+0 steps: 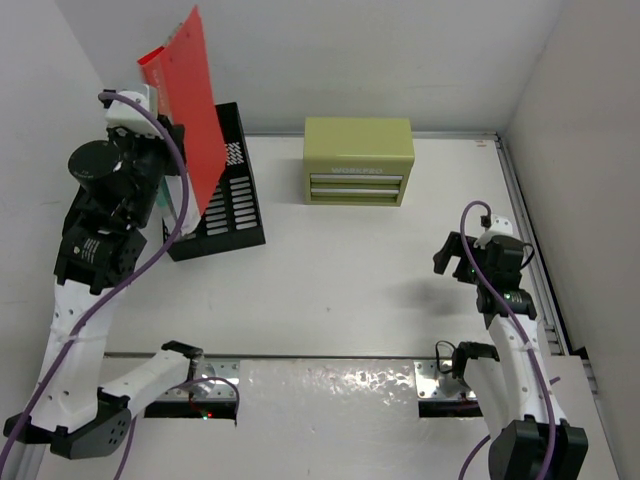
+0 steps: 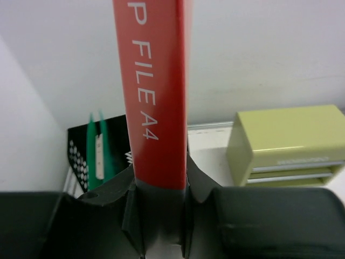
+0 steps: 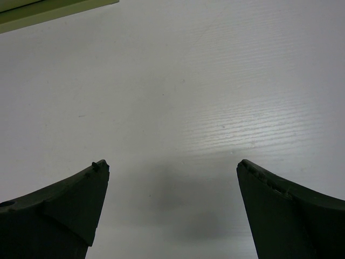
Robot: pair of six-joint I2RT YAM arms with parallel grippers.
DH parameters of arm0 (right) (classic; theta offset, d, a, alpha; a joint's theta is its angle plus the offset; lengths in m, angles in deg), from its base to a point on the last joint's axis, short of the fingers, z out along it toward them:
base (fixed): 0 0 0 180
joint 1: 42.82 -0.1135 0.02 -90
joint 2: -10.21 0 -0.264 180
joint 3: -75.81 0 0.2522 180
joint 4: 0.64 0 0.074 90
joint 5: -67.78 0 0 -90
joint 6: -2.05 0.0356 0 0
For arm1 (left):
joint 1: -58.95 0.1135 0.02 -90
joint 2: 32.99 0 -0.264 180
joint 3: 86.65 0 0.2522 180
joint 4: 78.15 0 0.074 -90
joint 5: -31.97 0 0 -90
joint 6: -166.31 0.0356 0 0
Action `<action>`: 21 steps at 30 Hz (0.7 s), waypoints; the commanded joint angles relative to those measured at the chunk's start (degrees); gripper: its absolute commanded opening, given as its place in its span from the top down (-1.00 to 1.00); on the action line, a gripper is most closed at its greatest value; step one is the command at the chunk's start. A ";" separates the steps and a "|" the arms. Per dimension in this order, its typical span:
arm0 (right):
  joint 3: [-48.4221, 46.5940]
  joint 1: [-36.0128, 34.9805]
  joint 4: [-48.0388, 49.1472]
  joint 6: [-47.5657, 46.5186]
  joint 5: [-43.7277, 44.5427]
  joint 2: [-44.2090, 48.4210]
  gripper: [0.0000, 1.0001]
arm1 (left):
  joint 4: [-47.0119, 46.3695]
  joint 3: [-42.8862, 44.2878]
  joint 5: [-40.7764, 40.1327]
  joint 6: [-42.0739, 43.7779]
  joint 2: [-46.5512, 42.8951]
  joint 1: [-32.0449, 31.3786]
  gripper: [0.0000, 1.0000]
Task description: Organize the desk
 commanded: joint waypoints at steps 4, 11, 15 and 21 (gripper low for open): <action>-0.07 -0.05 2.56 -0.88 -1.37 -0.16 -0.98 | -6.10 -0.54 -9.79 -1.67 -1.45 1.80 1.00; 1.33 -0.05 3.09 -1.41 -1.02 -0.34 -0.98 | -9.96 -4.41 -14.54 -0.88 -0.93 1.80 1.00; 1.95 -0.05 3.09 -1.94 -0.23 -0.51 -0.98 | -14.18 -7.66 -16.47 0.87 0.82 1.80 1.00; 1.42 -0.05 3.09 -2.38 0.65 -1.13 -0.98 | -21.30 -11.79 -18.75 2.98 2.76 1.80 1.00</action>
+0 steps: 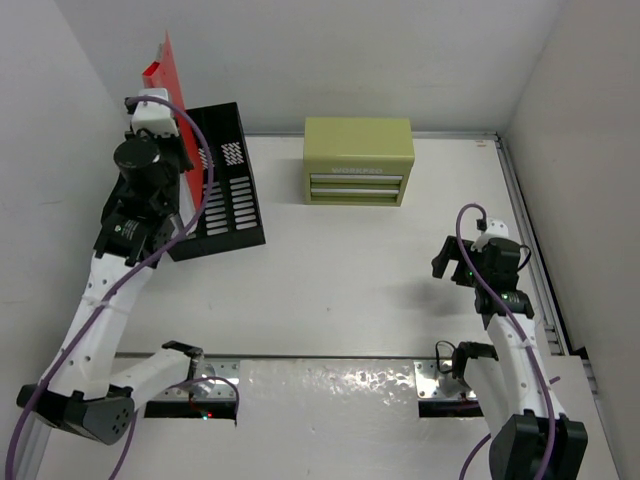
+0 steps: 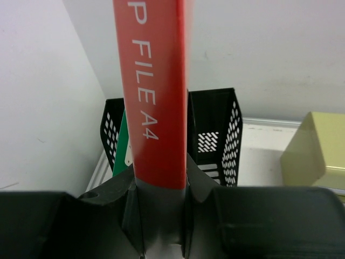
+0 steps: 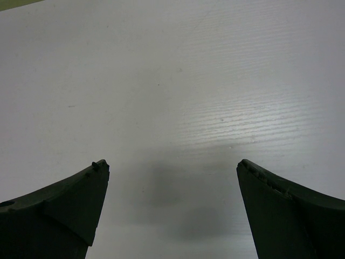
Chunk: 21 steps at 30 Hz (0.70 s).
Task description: Organize the desk
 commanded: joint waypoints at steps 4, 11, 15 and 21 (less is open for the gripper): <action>-0.52 -0.05 1.98 -0.82 1.47 -0.58 -0.98 | -20.51 -4.94 -4.78 2.82 2.12 0.82 1.00; -1.49 -0.05 0.57 -1.09 2.17 -0.76 -0.98 | -36.95 -20.41 -5.84 5.28 3.35 0.82 1.00; -1.66 -0.05 0.04 -1.18 2.87 -0.59 -0.98 | -44.59 -25.95 -3.47 5.54 3.35 0.82 1.00; -2.28 -0.05 -1.54 -1.26 2.61 -1.20 -0.98 | -54.01 -31.15 -2.33 5.81 6.07 1.69 1.00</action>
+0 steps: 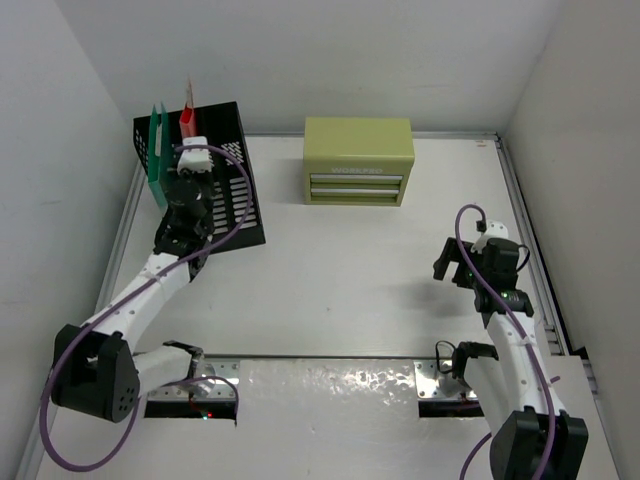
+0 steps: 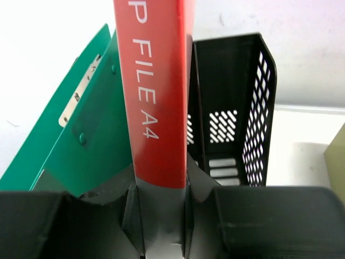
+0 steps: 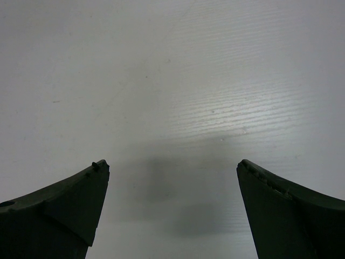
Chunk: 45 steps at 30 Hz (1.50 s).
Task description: Organize the desk
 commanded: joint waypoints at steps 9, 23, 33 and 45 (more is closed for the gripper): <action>-2.06 -0.05 -2.38 -1.42 2.97 1.19 -0.98 | -23.54 -4.35 4.14 0.26 2.63 2.99 1.00; -5.82 -2.76 0.24 2.00 -8.35 2.07 -0.65 | -29.72 -6.20 6.95 -1.32 8.17 4.75 1.00; -28.13 -44.15 13.16 3.51 11.66 -19.86 -0.60 | -24.35 -4.09 7.22 -4.05 7.30 5.37 1.00; -74.98 -54.11 14.77 3.33 11.49 -75.34 -0.26 | -22.33 -3.21 6.78 -5.01 6.94 7.47 1.00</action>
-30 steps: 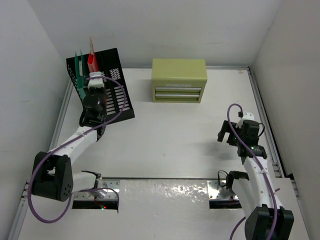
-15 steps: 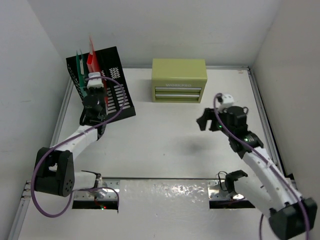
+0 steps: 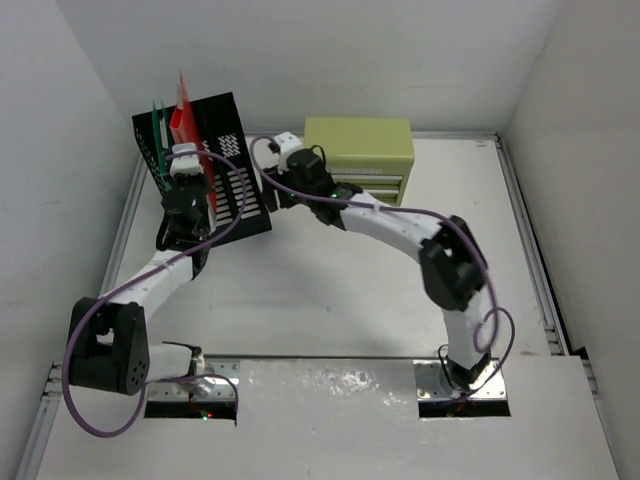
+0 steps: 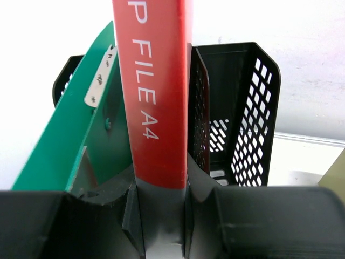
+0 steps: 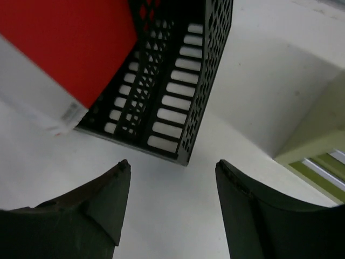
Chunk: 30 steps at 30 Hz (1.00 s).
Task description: Organize the desk
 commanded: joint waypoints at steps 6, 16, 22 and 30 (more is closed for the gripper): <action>-28.97 -1.70 -5.36 -0.32 6.59 -25.52 -0.09 | -0.73 2.78 2.33 -4.11 -0.59 5.59 1.00; -27.97 -1.79 -2.22 1.26 8.11 -32.32 0.71 | -3.71 2.16 6.29 -7.71 0.98 6.91 1.00; -22.59 -2.75 -0.62 -2.77 0.19 -31.61 1.00 | -13.54 1.12 6.99 -8.07 2.39 6.91 1.00; -17.42 -4.07 0.25 -5.16 -1.92 -30.21 1.00 | -22.86 0.15 5.67 -4.38 9.33 6.91 1.00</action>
